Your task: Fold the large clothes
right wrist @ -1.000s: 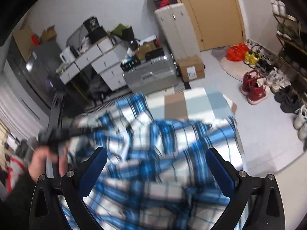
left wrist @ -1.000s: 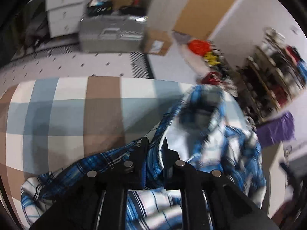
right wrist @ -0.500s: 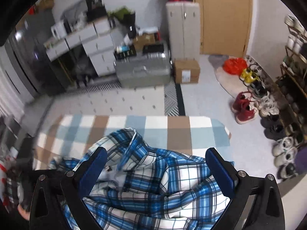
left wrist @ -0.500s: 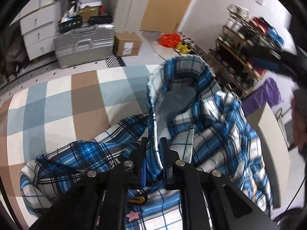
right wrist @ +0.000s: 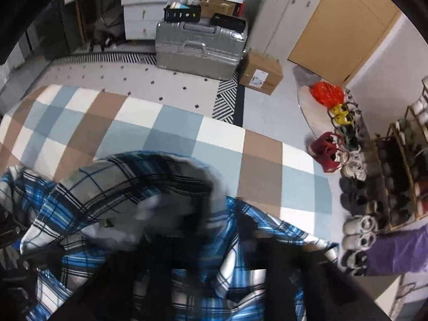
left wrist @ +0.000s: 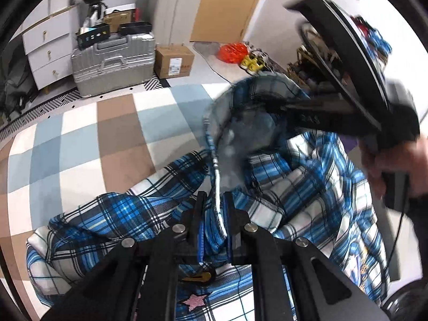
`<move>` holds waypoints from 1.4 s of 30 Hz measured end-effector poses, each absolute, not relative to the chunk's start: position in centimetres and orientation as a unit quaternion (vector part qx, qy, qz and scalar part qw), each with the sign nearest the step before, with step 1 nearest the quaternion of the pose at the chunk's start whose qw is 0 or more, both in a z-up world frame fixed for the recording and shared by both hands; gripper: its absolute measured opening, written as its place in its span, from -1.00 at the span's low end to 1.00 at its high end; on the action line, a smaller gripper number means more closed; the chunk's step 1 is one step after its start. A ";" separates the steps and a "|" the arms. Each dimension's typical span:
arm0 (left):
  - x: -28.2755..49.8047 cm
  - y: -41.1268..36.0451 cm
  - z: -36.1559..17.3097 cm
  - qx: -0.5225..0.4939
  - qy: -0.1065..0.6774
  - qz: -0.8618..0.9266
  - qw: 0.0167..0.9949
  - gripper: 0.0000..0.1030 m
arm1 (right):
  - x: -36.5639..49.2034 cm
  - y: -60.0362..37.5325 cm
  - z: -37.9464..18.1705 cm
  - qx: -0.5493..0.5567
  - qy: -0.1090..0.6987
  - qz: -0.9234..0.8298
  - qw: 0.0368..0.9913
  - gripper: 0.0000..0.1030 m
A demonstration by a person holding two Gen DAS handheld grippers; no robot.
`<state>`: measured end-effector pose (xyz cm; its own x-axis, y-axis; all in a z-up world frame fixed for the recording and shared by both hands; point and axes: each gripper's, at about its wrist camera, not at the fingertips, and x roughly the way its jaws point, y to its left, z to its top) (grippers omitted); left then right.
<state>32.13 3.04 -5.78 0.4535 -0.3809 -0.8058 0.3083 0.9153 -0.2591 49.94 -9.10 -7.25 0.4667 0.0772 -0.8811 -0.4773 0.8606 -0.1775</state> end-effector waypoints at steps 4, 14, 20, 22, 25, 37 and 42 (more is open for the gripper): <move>31.9 3.9 -4.1 -0.060 0.465 -0.184 0.864 -0.87 | 48.9 -10.5 -4.8 -0.162 0.457 0.173 0.857 -0.96; 24.3 4.2 4.5 -0.093 0.387 -0.200 0.895 -0.89 | 39.2 -17.6 3.1 -0.032 0.365 0.244 0.898 -0.95; 19.3 2.7 3.1 -0.092 0.386 -0.228 0.889 -0.89 | 32.1 -20.5 0.8 -0.006 0.364 0.259 0.894 -0.95; 19.0 2.7 1.4 -0.087 0.410 -0.204 0.885 -0.89 | 31.0 -21.5 0.0 -0.001 0.365 0.252 0.896 -0.95; 18.9 2.2 -1.0 -0.063 0.436 -0.166 0.882 -0.86 | 31.1 -22.5 -0.1 0.014 0.377 0.240 0.895 -0.95; 22.0 -0.1 -4.5 0.022 0.439 -0.089 0.894 0.31 | 32.0 -21.2 1.4 -0.001 0.393 0.236 0.889 -0.95; 24.7 -0.1 -6.1 0.090 0.451 -0.049 0.886 0.30 | 32.1 -21.0 1.4 -0.021 0.379 0.245 0.892 -0.96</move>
<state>24.71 -0.11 -6.12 0.5877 -0.0057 -0.8091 0.1682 0.9790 0.1152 32.09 -21.01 1.43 0.5930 0.4206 -0.6866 -0.4520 0.8796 0.1485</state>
